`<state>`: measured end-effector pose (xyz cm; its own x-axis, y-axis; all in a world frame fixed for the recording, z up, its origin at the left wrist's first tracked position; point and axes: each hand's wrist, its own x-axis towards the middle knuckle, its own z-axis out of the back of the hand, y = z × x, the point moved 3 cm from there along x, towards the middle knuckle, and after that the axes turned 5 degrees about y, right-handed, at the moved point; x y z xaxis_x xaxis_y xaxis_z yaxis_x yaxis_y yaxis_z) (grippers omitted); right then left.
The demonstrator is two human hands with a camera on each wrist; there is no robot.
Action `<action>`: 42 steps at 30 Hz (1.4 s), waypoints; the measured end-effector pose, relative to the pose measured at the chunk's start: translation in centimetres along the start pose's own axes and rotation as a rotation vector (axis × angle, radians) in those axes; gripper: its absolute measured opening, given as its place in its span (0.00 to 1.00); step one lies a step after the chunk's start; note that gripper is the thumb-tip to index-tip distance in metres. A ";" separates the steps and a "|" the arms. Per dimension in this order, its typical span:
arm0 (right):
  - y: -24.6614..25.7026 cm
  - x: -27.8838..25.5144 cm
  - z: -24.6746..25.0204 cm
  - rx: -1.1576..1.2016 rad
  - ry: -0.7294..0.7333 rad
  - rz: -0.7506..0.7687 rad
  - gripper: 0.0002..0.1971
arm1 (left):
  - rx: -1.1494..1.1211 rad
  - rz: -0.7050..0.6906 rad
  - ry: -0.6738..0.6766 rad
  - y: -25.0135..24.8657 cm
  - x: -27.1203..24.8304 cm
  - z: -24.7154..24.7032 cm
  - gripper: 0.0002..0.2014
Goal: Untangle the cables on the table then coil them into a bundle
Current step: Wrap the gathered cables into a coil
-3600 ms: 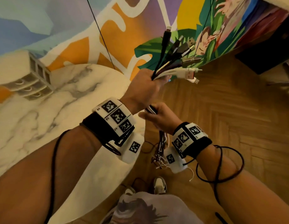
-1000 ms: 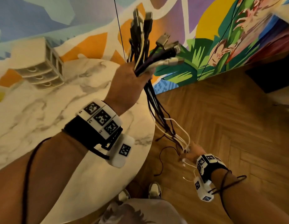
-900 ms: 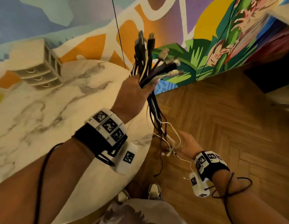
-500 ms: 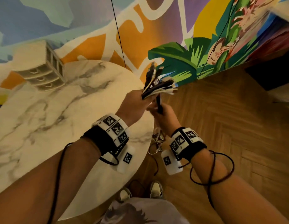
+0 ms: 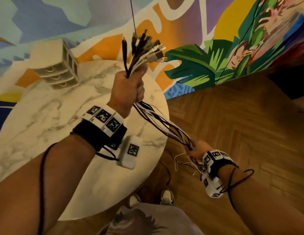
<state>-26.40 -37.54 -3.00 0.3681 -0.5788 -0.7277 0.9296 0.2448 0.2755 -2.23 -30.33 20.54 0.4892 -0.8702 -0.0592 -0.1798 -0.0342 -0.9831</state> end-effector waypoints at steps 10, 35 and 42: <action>14.8 -7.2 3.2 0.611 -0.131 0.649 0.09 | -0.087 0.104 0.181 3.3 -2.7 -3.0 0.25; 28.5 -16.4 9.8 0.461 -0.249 0.935 0.28 | 0.401 0.186 0.021 1.4 -7.1 5.5 0.18; 28.8 -17.2 8.1 0.141 -0.333 0.917 0.24 | 0.506 0.127 -0.019 1.7 -8.2 6.6 0.11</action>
<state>-5.84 -26.86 22.50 0.9137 -0.4062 0.0135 0.2674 0.6258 0.7327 -0.91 -19.97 18.22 0.5069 -0.8425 -0.1824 0.1940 0.3177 -0.9281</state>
